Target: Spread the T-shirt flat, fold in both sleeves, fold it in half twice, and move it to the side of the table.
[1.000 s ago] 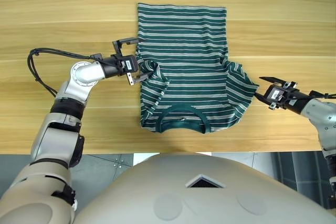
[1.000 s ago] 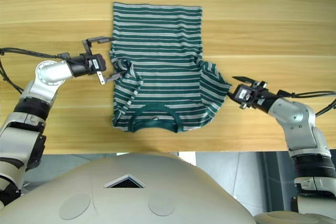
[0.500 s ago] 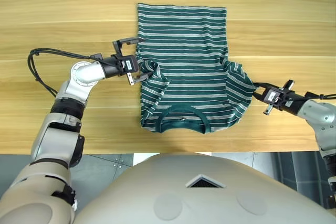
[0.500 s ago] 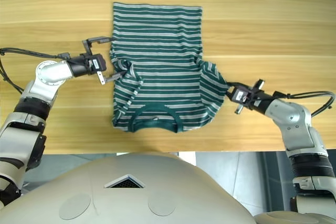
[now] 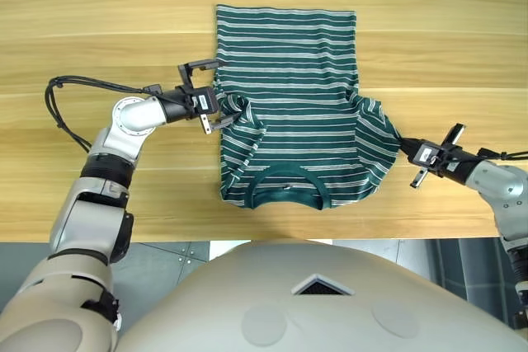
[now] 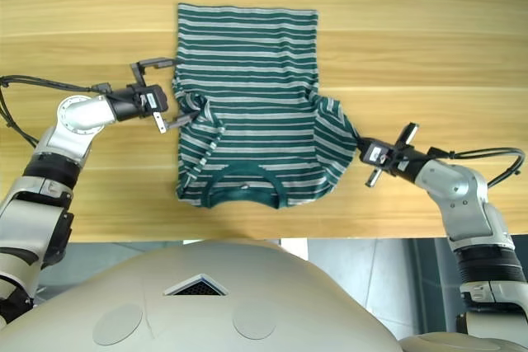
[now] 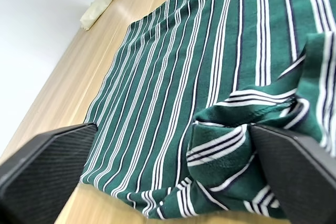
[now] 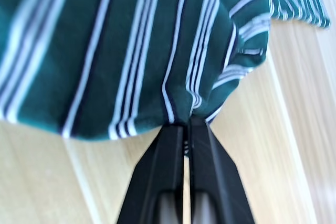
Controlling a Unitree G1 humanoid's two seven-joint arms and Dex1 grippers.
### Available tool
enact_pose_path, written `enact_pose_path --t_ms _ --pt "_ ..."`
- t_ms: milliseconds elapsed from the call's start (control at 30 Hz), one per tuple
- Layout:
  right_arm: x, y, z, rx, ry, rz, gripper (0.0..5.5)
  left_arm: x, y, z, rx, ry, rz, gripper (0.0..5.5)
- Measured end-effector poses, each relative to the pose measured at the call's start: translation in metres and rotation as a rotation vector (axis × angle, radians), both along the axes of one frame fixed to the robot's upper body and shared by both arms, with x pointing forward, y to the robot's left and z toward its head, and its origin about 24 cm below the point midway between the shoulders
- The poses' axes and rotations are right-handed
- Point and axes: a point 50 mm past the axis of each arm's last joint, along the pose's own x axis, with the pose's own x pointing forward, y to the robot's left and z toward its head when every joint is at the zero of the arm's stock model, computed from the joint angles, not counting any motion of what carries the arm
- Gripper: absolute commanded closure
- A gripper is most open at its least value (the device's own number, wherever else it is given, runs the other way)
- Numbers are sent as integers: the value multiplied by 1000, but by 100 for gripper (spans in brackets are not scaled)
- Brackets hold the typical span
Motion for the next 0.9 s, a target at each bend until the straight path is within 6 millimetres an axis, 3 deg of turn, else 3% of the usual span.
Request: enact_pose_path --t_ms 433,700,900 --pt "21 49 22 89 -92 188 549 -1 -4 -2 7 3 -12 10" --pt "44 86 8 94 -31 326 549 0 -7 -3 0 3 -16 10" --pt "47 101 -6 84 34 386 549 0 -8 -3 -2 4 -18 10"
